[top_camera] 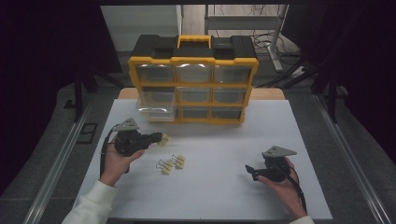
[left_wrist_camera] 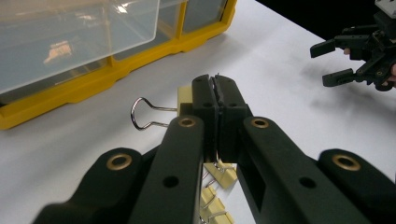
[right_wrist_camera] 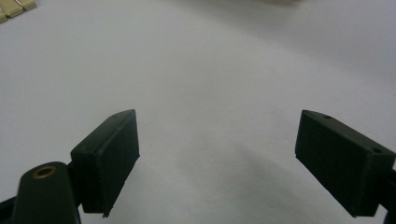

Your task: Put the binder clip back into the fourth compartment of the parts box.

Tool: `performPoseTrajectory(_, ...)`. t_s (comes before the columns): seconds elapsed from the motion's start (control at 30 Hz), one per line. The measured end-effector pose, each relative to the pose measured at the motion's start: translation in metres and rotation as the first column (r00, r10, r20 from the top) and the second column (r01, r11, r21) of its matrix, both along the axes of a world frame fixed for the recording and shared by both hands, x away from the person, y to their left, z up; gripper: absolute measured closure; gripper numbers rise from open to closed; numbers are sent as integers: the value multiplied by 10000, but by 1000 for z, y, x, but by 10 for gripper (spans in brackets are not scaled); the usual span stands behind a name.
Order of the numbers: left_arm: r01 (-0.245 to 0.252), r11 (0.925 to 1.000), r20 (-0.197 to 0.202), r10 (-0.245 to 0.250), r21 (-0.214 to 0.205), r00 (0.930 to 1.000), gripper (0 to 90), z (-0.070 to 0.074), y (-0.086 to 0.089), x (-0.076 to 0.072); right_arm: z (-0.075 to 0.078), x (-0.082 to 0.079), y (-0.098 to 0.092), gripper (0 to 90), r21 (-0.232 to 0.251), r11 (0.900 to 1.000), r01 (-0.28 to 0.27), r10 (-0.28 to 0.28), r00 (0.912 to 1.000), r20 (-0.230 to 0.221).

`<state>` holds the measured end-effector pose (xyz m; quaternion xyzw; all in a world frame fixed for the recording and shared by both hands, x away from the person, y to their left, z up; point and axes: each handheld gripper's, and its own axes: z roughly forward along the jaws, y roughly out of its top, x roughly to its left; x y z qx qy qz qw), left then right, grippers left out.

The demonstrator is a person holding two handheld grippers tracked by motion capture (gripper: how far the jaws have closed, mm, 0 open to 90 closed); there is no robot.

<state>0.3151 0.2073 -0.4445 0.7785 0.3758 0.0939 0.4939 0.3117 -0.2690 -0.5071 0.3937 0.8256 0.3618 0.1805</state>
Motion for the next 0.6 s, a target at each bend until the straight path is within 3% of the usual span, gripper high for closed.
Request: performPoseTrajectory(0.6, -31, 9998, 496, 40, -185, 9988, 886, 14, -1, -5, 0, 0, 0, 143, -11, 10000, -9, 9, 10000, 8)
